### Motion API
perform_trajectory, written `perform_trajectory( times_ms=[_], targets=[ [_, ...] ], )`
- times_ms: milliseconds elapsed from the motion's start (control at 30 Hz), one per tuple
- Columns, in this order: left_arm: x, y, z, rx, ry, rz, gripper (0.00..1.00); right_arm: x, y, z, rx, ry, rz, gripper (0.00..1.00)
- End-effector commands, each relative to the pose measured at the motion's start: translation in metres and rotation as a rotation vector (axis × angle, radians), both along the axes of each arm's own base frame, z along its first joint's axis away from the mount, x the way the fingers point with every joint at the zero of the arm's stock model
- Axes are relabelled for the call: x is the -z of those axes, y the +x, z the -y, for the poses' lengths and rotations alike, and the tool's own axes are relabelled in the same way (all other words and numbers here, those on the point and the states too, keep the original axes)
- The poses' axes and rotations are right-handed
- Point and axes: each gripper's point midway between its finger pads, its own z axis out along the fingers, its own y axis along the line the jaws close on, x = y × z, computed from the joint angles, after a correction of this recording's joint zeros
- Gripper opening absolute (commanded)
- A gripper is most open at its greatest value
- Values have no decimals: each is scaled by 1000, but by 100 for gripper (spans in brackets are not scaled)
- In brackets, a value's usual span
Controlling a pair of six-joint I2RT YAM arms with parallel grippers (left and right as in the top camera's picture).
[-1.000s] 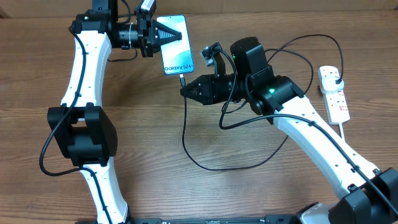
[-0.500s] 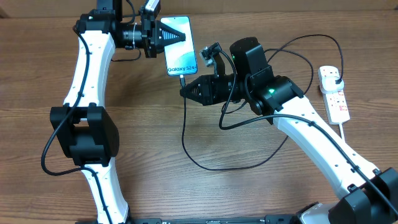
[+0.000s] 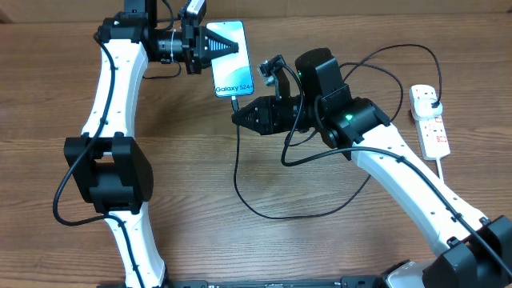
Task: Plug charger to phone and switch on socket
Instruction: 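Push the plug upward into the phone's port with the right gripper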
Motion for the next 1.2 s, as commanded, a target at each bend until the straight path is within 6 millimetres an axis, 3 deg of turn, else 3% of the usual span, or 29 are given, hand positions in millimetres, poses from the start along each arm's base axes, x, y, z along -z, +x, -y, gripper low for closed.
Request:
perform_trajectory(
  times_ms=[0,367,1167],
  targets=[
    [-17,-5,3,17,-29,28,4,-6,10,7,61,-10,27,4],
    [-17,-3,-1,8,-26,29,4,-6,20,18,97,-9,25,4],
    [-17,-1,-7,-6,-26,14,4,-7,20,18,95,-6,30,4]
  ],
)
